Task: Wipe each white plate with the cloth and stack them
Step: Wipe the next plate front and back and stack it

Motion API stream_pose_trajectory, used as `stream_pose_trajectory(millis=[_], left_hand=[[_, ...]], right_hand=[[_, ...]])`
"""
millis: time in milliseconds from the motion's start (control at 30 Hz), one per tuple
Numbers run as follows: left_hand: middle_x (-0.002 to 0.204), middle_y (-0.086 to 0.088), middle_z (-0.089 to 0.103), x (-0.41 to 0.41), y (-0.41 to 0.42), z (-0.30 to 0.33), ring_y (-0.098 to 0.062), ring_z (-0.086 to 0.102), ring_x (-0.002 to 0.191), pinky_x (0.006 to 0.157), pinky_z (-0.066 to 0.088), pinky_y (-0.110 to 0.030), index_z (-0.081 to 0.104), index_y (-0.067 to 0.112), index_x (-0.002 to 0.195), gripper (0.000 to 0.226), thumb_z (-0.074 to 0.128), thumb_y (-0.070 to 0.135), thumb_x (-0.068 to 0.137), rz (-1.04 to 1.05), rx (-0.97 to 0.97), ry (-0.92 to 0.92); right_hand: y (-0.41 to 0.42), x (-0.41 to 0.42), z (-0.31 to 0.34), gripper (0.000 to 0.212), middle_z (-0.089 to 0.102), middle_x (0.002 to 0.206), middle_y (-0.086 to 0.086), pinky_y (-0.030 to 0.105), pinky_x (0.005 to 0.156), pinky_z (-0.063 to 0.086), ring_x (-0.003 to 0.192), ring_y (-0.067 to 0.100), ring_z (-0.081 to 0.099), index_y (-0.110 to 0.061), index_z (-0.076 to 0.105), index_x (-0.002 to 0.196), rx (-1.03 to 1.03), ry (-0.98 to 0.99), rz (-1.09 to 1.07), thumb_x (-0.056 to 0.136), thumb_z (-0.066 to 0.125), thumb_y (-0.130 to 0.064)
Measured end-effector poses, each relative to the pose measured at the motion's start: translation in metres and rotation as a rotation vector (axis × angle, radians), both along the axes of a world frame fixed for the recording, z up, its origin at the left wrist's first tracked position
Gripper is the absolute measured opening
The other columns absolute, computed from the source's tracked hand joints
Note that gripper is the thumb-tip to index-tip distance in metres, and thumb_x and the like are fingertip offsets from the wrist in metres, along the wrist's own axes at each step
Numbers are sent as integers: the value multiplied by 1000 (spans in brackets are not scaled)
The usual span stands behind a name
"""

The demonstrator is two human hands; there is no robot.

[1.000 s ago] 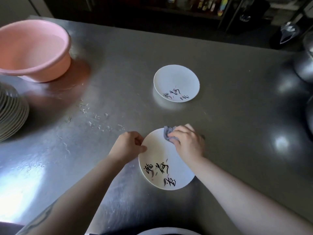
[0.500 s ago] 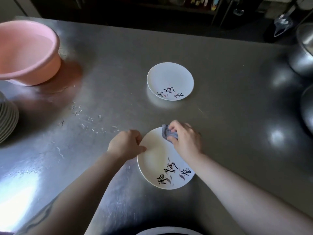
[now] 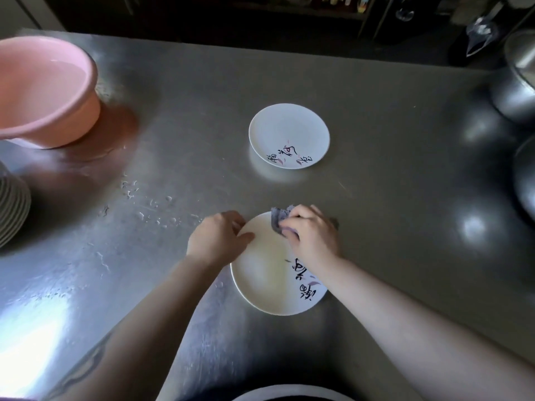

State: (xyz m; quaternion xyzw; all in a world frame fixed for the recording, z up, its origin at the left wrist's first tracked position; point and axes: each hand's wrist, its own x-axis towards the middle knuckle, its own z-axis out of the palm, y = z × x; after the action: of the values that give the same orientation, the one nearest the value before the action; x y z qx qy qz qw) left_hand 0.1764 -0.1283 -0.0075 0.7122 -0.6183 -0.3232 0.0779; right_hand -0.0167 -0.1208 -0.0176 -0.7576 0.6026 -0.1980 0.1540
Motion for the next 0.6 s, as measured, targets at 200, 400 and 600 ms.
stream_pose_trajectory(millis=[200, 400, 600], left_hand=[[68, -1, 64, -6, -11, -1, -29, 65, 76, 59, 46, -28, 60, 16, 72, 15, 71, 20, 81, 79, 47, 39], [64, -1, 72, 3, -4, 2, -22, 68, 63, 55, 48, -23, 54, 17, 65, 19, 66, 23, 78, -83, 298, 2], [75, -4, 65, -13, -18, 2, -28, 60, 71, 62, 45, -29, 56, 19, 72, 20, 71, 26, 81, 28, 43, 11]], right_hand=[[-6, -4, 8, 18, 65, 89, -4, 33, 60, 49, 86, 25, 58, -24, 77, 89, 6, 73, 45, 77, 72, -12], [-2, -10, 6, 21, 65, 96, 0, 35, 68, 48, 93, 27, 56, -20, 77, 94, 84, 64, -19, 79, 70, -8], [-7, 2, 7, 20, 65, 96, -3, 37, 69, 48, 94, 25, 56, -25, 77, 96, 95, 56, 46, 82, 68, -13]])
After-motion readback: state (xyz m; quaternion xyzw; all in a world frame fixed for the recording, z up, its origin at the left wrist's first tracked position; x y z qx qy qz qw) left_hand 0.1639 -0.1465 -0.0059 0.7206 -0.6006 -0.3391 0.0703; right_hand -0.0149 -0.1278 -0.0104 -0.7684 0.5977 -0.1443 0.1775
